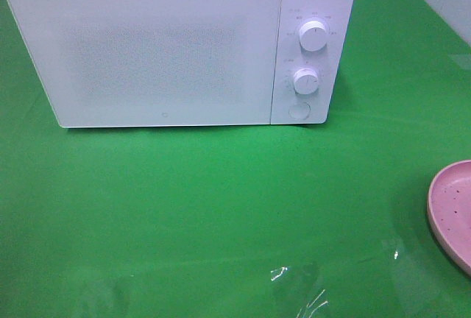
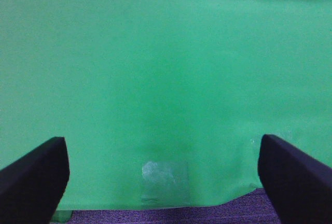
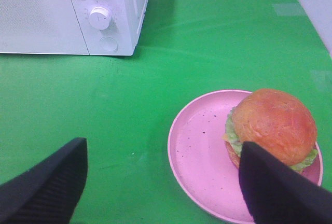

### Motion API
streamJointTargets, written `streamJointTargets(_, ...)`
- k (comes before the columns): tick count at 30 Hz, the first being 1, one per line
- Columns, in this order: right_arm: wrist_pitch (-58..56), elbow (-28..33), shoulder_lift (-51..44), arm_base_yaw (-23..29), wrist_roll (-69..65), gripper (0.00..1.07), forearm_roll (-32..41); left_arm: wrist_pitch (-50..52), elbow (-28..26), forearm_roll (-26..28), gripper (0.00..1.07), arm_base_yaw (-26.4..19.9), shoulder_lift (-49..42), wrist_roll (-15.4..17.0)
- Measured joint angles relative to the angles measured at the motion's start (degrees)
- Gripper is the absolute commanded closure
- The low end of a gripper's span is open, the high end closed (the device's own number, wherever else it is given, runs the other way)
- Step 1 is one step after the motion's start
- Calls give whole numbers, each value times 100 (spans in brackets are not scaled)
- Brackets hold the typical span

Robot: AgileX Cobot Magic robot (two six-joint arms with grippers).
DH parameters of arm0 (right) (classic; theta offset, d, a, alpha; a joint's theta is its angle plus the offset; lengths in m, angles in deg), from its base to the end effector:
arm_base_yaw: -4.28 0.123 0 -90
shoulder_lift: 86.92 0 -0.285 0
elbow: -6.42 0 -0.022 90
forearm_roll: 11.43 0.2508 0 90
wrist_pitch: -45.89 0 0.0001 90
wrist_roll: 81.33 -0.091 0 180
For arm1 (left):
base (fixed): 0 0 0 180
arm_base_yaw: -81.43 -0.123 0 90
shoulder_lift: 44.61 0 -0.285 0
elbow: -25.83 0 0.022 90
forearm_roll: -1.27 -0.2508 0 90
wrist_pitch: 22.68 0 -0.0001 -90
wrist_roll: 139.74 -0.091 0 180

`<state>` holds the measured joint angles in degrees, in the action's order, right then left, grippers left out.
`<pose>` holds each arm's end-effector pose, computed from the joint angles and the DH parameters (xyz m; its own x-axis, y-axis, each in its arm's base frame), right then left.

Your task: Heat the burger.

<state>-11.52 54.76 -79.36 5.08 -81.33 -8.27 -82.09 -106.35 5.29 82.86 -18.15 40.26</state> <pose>-0.0038 0.0042 0.2833 -0.3965 0.0242 -0.9177 -0.0448 0.9980 0.0456 0.0458 -0.0066 0.2764 -0.6918 -0.0184 -0.7219 0.0439 0.9968 -0.0675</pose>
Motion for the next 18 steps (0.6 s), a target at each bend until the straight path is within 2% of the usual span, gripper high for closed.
streamJointTargets(8,0,0,0,0,0,32,0,-6,0,0,15,0,-212,0)
streamJointTargets(12,0,0,0,0,0,32,0,0,0,0,15,0,-630,0)
streamJointTargets(14,0,0,0,0,0,32,0,-6,0,-11,15,-160,-1341,0)
streamJointTargets(18,0,0,0,0,0,32,6,-6,0,-17,15,-332,-1753,0)
